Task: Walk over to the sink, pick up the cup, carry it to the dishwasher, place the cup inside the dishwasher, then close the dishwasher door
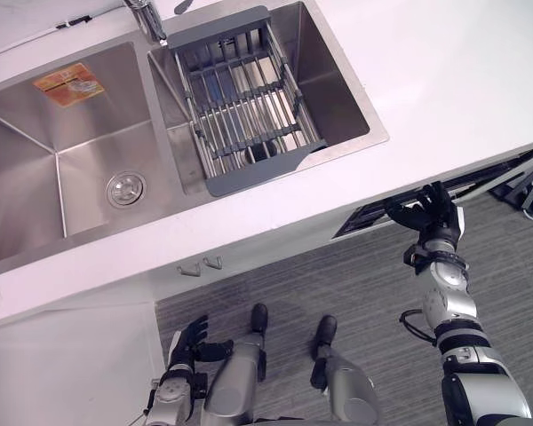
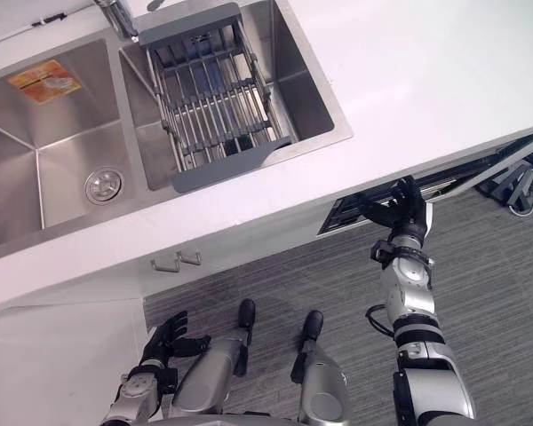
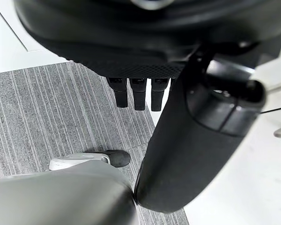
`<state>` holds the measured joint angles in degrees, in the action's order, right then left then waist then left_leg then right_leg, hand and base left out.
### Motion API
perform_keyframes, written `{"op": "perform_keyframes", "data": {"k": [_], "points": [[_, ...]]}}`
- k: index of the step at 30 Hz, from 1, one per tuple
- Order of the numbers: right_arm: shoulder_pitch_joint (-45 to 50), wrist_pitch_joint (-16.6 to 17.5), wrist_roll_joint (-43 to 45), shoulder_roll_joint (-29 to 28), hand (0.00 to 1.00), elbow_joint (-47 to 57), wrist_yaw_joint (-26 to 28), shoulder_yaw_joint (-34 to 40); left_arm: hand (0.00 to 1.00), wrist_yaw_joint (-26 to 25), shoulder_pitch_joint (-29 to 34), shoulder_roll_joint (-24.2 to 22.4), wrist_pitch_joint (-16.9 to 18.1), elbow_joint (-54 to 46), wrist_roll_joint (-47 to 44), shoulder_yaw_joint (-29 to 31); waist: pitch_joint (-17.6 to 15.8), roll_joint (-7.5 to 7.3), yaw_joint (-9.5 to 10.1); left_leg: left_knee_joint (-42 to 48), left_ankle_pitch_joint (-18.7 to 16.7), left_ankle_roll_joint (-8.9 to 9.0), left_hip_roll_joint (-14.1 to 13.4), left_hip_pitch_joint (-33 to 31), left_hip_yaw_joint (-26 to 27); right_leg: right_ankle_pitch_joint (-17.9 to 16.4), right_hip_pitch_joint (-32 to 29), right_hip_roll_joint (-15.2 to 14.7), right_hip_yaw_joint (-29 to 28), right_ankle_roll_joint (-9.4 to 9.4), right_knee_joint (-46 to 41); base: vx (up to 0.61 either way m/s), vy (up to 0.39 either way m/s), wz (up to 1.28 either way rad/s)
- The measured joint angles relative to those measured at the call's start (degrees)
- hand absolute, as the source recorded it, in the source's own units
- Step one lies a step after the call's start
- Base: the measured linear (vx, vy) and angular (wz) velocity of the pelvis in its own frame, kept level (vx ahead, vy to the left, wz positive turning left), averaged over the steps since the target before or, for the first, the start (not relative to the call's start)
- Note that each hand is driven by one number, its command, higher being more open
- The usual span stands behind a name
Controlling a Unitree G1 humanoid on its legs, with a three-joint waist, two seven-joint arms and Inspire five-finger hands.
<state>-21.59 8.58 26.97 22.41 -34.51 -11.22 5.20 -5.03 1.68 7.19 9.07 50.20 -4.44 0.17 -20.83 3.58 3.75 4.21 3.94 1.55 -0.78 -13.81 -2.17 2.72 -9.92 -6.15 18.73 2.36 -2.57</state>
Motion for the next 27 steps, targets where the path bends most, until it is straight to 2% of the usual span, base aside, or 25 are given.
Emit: {"op": "perform_keyframes", "data": {"k": [3, 5, 12, 15, 19, 23, 27], "points": [[8.1, -1.4, -4.4, -2.2, 0.90, 7.5, 1.8, -1.0, 0.90, 0.0, 0.1, -0.1, -0.2, 0.0, 0.0, 0.0, 1.0, -0.85, 0.01, -1.7, 0.3, 0.34, -0.2, 2.0, -0.3, -0.1, 1.6, 0.3, 0.4, -0.34, 0.6, 0.09, -0.027, 0.05], [14.9, -1.9, -7.3, -6.1, 0.90, 11.3, 4.2, -2.1, 0.90, 0.0, 0.8, -0.6, -0.5, 0.0, 0.1, 0.0, 3.5, -2.08, -0.08, -2.9, 0.3, 0.37, -0.1, 3.6, -0.4, -0.4, 3.3, 0.4, 0.6, -0.02, 1.7, 0.13, -0.023, 0.03], [27.4, -3.6, -17.6, -14.5, 0.90, 11.9, 6.4, -0.7, 0.90, 0.1, 2.0, -1.1, -1.2, 0.1, 0.2, 0.1, 8.1, -5.80, -0.83, -5.8, 0.2, 0.04, 0.9, 8.2, -0.4, -1.8, 6.6, -0.4, 0.6, 1.00, 1.8, 0.07, 0.017, 0.01], [29.7, -4.3, -20.7, -16.1, 0.90, 8.2, 6.2, 1.3, 0.90, 0.2, 3.3, -1.1, -1.4, 0.3, 0.9, 0.8, 10.2, -6.33, -1.54, -6.6, 0.2, -0.36, 1.4, 9.4, -0.2, -2.0, 7.4, -0.8, 0.4, 1.33, 1.9, 0.01, 0.041, -0.02], [31.3, -4.6, -22.7, -17.1, 0.90, 1.6, 6.3, 2.8, 0.90, 0.3, 4.7, -0.9, -1.8, 0.8, 1.2, 1.8, 12.4, -6.33, -1.64, -8.2, 0.3, -0.64, 1.4, 11.3, 0.1, -2.1, 8.6, -0.9, 0.2, 1.49, 2.2, 0.02, 0.019, -0.03], [31.3, -4.6, -22.2, -17.7, 0.90, -6.6, 6.5, 3.4, 0.90, 0.6, 5.0, -0.7, -2.0, 1.9, 1.2, 1.9, 13.8, -6.21, -1.67, -9.2, 0.4, -0.61, 1.4, 12.9, 0.1, -2.1, 9.9, -0.8, 0.2, 1.54, 2.7, 0.00, 0.000, 0.00], [31.1, -4.6, -21.4, -17.9, 0.90, -10.4, 7.5, 3.4, 0.90, 1.2, 5.2, -0.7, -2.0, 1.9, 1.2, 1.8, 14.2, -6.22, -1.75, -9.2, 0.4, -0.63, 1.5, 13.7, 0.0, -2.2, 10.8, -0.8, 0.3, 1.64, 2.7, 0.00, 0.000, 0.00]]}}
